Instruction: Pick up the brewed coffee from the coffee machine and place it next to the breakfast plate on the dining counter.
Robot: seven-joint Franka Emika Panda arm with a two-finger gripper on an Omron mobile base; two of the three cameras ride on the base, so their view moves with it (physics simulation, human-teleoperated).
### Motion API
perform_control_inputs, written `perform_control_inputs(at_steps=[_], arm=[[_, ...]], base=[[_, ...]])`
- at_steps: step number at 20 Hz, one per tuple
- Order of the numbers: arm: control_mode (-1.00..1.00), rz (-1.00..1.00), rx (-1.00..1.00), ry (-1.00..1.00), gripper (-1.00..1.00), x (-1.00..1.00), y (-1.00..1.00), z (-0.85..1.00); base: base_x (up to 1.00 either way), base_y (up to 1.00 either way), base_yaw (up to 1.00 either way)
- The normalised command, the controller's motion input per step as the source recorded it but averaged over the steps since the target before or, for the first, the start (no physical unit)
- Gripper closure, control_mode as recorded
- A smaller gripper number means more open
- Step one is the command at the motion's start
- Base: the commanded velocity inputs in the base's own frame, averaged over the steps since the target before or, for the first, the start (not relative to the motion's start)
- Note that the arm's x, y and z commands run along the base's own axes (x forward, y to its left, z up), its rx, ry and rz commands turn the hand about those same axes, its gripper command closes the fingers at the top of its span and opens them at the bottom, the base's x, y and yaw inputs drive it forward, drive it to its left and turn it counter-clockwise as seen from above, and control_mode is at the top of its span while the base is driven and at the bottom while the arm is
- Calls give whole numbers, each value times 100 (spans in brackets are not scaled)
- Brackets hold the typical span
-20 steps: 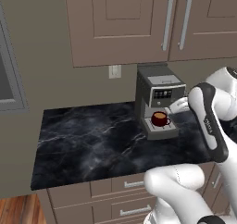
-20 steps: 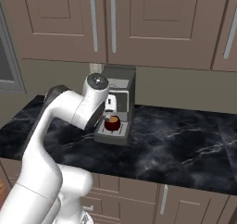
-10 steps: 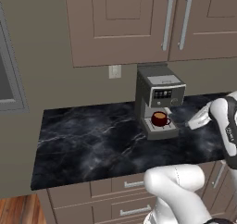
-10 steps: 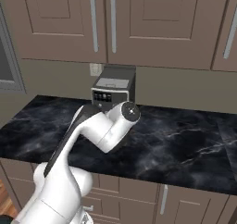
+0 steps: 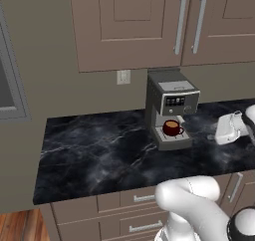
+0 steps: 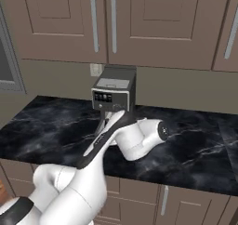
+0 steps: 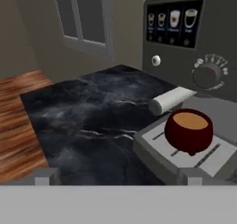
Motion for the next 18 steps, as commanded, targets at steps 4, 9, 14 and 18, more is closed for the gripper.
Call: perform_control_inputs(at_steps=[4, 9, 14, 18], arm=[[-100, 15, 17, -10, -100, 29, -1, -24], [-100, 3, 19, -4, -100, 22, 0, -21], [-100, 0, 18, 0, -100, 23, 3, -12], [-100, 0, 8, 0, -100, 24, 21, -10]], base=[[0, 0, 0], [0, 0, 0], [0, 0, 0], [0, 0, 0]])
